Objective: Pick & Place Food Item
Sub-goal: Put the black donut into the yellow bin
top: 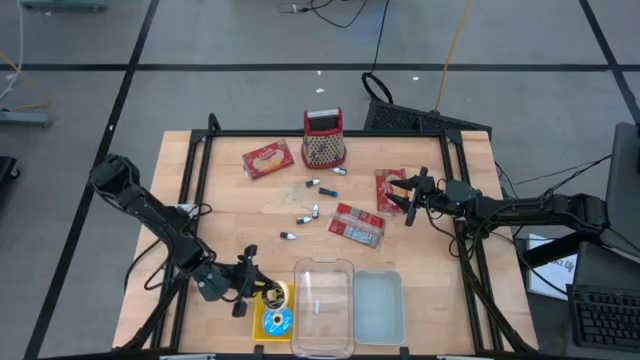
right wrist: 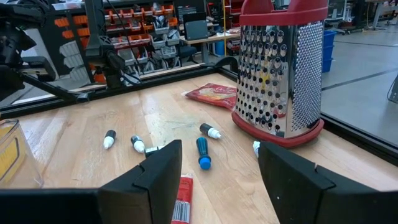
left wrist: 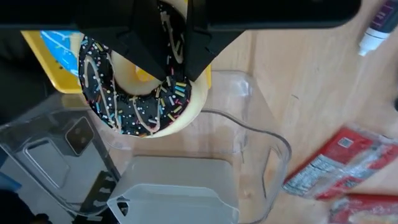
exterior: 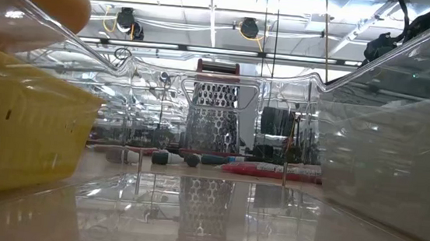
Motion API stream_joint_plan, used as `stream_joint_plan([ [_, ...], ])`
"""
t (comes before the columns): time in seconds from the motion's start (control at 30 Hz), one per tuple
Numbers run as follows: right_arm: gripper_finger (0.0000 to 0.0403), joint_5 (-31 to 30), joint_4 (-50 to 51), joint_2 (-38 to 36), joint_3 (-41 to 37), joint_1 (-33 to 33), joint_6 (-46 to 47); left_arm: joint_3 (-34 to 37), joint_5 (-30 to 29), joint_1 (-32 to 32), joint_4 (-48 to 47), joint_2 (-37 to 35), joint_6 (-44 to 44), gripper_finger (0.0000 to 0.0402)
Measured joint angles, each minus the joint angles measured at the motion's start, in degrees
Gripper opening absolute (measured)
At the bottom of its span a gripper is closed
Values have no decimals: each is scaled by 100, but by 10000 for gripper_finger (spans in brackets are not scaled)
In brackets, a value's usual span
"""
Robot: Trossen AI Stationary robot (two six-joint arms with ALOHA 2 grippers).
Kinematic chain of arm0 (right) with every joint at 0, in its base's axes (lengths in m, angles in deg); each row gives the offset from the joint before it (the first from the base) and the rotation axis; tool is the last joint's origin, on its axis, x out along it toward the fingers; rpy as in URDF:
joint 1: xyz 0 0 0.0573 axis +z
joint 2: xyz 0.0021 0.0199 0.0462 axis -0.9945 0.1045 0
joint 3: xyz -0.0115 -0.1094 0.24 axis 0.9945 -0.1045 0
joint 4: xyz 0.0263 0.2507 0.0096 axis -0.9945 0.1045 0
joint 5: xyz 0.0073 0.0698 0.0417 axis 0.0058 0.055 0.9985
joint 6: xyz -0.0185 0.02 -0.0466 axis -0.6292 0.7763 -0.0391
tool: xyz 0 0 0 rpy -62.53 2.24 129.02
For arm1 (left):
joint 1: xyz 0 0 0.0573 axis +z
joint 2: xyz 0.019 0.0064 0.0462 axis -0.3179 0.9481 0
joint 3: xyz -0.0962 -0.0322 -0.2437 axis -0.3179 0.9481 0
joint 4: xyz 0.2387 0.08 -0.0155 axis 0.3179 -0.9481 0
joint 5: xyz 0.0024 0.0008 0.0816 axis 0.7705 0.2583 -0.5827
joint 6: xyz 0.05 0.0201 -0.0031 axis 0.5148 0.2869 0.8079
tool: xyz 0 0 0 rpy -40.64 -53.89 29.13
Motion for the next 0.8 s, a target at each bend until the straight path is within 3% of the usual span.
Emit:
stream_joint_plan([
  [0.8, 201, 0, 0, 0, 0, 2, -13, 0, 16, 42, -322, 0, -322, 47],
])
